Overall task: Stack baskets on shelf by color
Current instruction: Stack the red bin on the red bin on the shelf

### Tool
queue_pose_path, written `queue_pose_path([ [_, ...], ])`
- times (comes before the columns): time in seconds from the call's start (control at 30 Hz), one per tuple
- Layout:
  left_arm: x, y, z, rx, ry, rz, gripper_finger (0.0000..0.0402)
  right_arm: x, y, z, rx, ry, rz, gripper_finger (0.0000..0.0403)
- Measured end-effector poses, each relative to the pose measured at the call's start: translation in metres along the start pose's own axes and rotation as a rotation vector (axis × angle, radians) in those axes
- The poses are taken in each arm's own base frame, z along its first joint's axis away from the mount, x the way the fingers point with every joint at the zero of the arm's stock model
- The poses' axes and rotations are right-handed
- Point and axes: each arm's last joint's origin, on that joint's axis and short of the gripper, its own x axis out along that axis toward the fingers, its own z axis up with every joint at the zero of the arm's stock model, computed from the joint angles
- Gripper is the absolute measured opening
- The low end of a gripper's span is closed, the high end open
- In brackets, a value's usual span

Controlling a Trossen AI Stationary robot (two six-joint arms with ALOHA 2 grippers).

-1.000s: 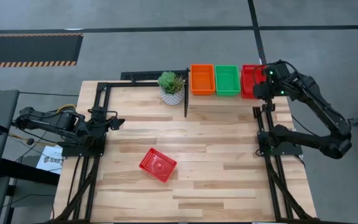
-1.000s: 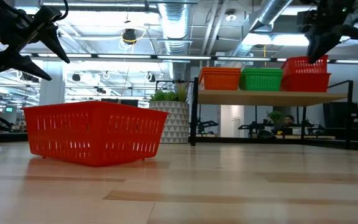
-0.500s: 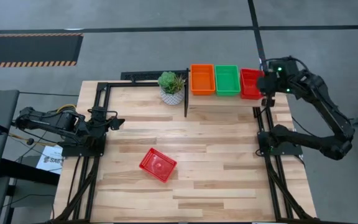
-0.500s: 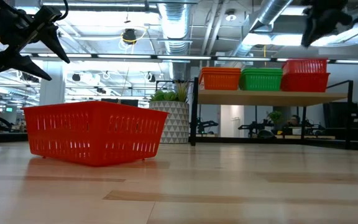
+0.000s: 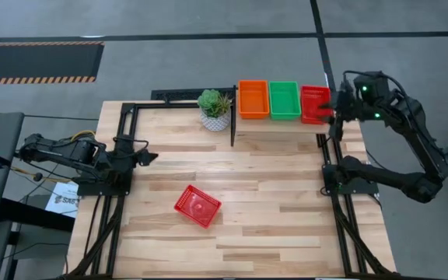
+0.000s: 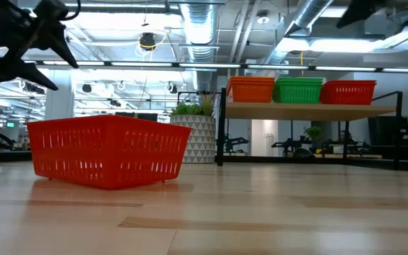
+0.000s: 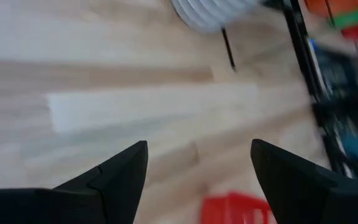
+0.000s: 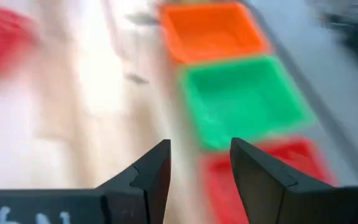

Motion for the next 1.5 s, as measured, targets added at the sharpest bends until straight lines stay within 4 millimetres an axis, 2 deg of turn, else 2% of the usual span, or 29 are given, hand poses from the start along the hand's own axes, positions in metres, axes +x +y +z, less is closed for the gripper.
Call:
queue_pose_path([
  [0.1,0.000,-0.006,-0.003,0.032,0.122,-0.065,0.0274,0.003,0.008,0.005,0.092,-0.059,0.161,0.0185],
  [0.27,0.005,-0.021,-0.012,0.099,0.312,-0.153,0.0274,0.022,0.024,0.023,0.173,-0.056,0.365,0.0182],
  [0.43,0.025,-0.032,-0.028,0.182,0.441,-0.077,0.0274,0.040,0.052,0.042,0.101,-0.028,0.476,0.0174],
  [0.67,0.053,-0.040,-0.054,0.267,0.519,0.064,0.0274,0.063,0.107,0.067,-0.010,-0.037,0.589,0.0164],
  [0.8,0.064,-0.049,-0.072,0.300,0.554,0.041,0.0274,0.074,0.133,0.071,-0.083,-0.012,0.589,0.0157],
  [0.93,0.073,-0.052,-0.095,0.377,0.609,0.044,0.0274,0.081,0.151,0.072,-0.129,0.017,0.606,0.0150],
  [1.17,0.103,-0.054,-0.126,0.413,0.598,0.065,0.0274,0.087,0.161,0.073,-0.149,0.032,0.618,0.0140],
  [1.3,0.128,-0.061,-0.139,0.384,0.567,-0.014,0.0274,0.086,0.160,0.073,-0.130,0.034,0.617,0.0135],
  [1.5,0.170,-0.079,-0.143,0.301,0.485,-0.189,0.0274,0.084,0.161,0.071,-0.106,0.051,0.621,0.0132],
])
